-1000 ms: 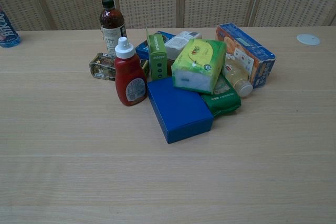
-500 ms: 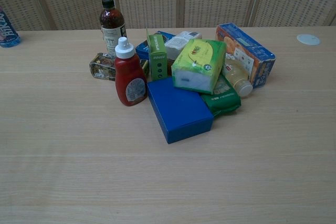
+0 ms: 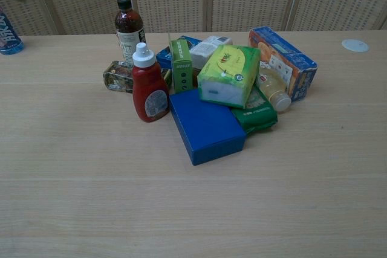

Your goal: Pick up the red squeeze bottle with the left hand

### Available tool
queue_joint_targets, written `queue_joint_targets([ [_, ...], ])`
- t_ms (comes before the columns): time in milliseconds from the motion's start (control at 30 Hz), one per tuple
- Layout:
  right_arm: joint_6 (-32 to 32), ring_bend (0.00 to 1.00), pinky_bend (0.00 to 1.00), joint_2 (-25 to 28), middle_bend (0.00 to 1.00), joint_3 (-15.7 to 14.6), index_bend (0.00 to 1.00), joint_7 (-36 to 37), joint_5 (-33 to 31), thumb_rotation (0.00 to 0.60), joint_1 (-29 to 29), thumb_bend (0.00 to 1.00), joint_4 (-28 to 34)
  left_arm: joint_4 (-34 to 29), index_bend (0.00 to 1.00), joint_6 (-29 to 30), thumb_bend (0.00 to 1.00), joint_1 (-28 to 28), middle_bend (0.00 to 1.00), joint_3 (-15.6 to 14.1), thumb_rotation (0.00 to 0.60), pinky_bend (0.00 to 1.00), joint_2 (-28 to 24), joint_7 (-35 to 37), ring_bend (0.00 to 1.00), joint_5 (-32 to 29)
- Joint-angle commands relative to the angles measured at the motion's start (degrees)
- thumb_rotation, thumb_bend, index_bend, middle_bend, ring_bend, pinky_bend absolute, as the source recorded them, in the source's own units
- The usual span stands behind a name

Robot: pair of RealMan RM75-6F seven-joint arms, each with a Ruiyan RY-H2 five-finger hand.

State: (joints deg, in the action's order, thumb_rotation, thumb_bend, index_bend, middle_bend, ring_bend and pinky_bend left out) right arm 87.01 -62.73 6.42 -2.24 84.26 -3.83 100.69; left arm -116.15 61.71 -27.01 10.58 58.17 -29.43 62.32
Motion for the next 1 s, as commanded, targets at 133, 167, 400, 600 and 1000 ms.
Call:
queue_joint_targets([
  [133,-0.1,0.0,0.0,0.3,0.0,-0.1,0.0,0.8,0.2,0.49,-0.1,0.0,0.1,1.0,0.0,-2.7,0.0,-13.8,0.0,2.3,0.6,0.0,10.3,-15.6,0.0,-16.5],
  [167,-0.2,0.0,0.0,0.3,0.0,-0.1,0.0,1.0,0.2,0.491,-0.1,0.0,0.2,2.1,0.0,-2.3,0.0,-14.9,0.0,2.4,0.6,0.0,11.9,-16.4,0.0,-17.6],
  [400,-0.3,0.0,0.0,0.8,0.0,-0.3,0.0,2.4,0.5,0.493,-0.1,0.0,0.2,11.8,0.0,0.5,0.0,-21.1,0.0,2.6,0.6,0.0,22.8,-19.3,0.0,-20.1],
  [600,-0.6,0.0,0.0,1.0,0.0,-0.1,0.0,3.2,0.0,0.493,-0.2,0.0,-0.1,17.9,0.0,0.7,0.0,-24.2,0.0,2.6,0.6,0.0,28.2,-20.0,0.0,-22.0],
  [1000,-1.0,0.0,0.0,1.5,0.0,0.4,0.0,5.0,-1.1,0.493,-0.2,0.0,-0.5,24.9,0.0,2.3,0.0,-27.0,0.0,0.9,0.6,0.0,36.4,-20.4,0.0,-23.8],
])
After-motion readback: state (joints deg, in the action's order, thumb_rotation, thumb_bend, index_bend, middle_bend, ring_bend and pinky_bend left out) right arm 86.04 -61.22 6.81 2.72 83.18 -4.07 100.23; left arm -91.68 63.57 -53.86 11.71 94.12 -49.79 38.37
